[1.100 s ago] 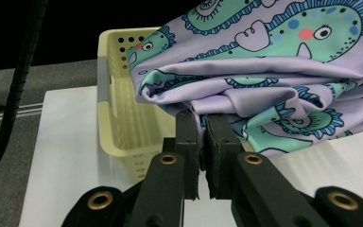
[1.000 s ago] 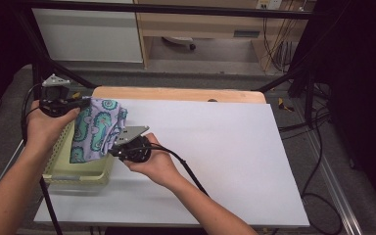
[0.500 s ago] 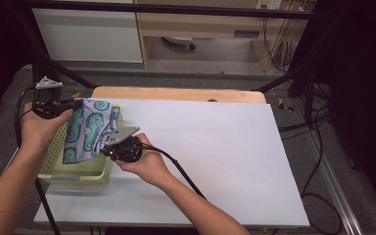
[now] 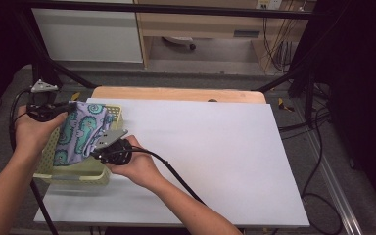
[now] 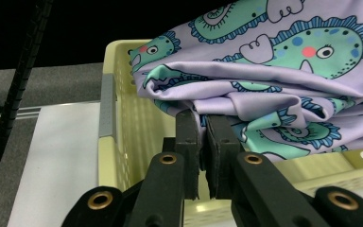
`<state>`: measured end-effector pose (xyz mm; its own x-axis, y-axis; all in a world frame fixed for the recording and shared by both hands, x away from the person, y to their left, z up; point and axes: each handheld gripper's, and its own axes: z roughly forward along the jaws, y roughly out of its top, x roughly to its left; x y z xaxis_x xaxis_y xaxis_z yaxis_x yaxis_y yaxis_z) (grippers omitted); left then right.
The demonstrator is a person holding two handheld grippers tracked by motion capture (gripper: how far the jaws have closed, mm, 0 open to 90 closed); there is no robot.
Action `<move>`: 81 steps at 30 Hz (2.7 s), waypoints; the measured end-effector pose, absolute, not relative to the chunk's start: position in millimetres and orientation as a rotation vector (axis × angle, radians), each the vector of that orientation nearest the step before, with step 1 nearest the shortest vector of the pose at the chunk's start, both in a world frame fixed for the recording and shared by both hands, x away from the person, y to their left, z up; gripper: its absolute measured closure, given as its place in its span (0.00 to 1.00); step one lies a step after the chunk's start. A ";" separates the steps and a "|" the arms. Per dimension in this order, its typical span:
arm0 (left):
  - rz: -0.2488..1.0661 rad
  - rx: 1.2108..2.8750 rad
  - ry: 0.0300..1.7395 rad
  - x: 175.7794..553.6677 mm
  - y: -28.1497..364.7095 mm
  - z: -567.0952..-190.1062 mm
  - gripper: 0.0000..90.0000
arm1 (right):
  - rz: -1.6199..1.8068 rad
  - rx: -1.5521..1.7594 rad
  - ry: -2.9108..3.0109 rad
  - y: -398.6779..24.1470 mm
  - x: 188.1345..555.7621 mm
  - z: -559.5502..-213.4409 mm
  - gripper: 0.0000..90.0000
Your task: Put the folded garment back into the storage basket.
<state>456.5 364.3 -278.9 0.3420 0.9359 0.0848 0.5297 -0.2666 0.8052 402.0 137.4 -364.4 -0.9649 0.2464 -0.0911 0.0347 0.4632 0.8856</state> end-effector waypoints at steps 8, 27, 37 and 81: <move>0.751 1.923 1.291 455.9 368.9 -281.9 0.89 | 1.502 0.238 2.514 144.1 402.2 -367.2 0.95; 0.738 1.930 1.316 455.1 378.8 -292.9 0.89 | 1.487 0.219 2.542 154.6 402.0 -378.9 0.95; 0.728 1.934 1.326 455.6 382.5 -297.3 0.89 | 1.460 0.207 2.562 160.1 399.8 -383.4 0.95; 0.723 1.945 1.320 461.0 378.1 -311.9 0.88 | 1.391 0.219 2.590 163.4 404.0 -394.9 0.94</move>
<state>461.0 378.1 -311.9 0.3346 0.9395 0.0739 0.5688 -0.2639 0.7790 404.0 163.4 -394.9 -0.9704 0.2199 -0.0998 0.0382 0.5479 0.8357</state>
